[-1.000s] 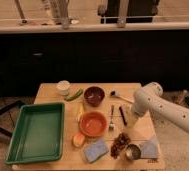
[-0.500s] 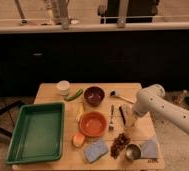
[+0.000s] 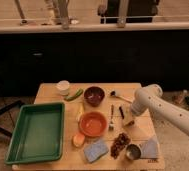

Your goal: Wipe purple bowl with eraser

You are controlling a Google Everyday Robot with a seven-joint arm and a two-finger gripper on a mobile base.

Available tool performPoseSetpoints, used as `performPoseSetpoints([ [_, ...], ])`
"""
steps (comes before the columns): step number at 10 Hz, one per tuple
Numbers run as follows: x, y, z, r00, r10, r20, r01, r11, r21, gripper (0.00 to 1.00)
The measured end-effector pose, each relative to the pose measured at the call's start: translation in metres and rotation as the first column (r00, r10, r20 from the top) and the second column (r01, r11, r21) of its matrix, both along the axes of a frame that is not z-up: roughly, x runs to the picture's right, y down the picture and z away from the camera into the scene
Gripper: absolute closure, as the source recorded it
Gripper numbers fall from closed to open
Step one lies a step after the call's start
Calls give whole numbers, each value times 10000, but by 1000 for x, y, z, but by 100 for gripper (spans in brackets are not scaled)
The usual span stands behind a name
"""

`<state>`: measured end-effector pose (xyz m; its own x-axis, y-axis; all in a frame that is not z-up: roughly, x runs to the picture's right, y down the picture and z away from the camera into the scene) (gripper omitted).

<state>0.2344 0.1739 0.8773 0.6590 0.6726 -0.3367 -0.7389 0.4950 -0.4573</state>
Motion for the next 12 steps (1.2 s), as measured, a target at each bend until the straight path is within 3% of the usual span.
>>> performPoseSetpoints([
  [3, -5, 8, 9, 9991, 409, -52, -410, 9989, -210, 22],
  [5, -5, 12, 10, 9988, 463, -129, -466, 9986, -245, 37],
  [9, -11, 15, 8, 9997, -189, -121, 185, 9994, -294, 79],
  [10, -10, 15, 8, 9998, -174, -119, 171, 9995, -266, 84],
  [11, -8, 16, 7, 9997, -177, -142, 172, 9994, -302, 96],
  [12, -8, 16, 7, 9997, -196, -132, 192, 9993, -308, 100],
])
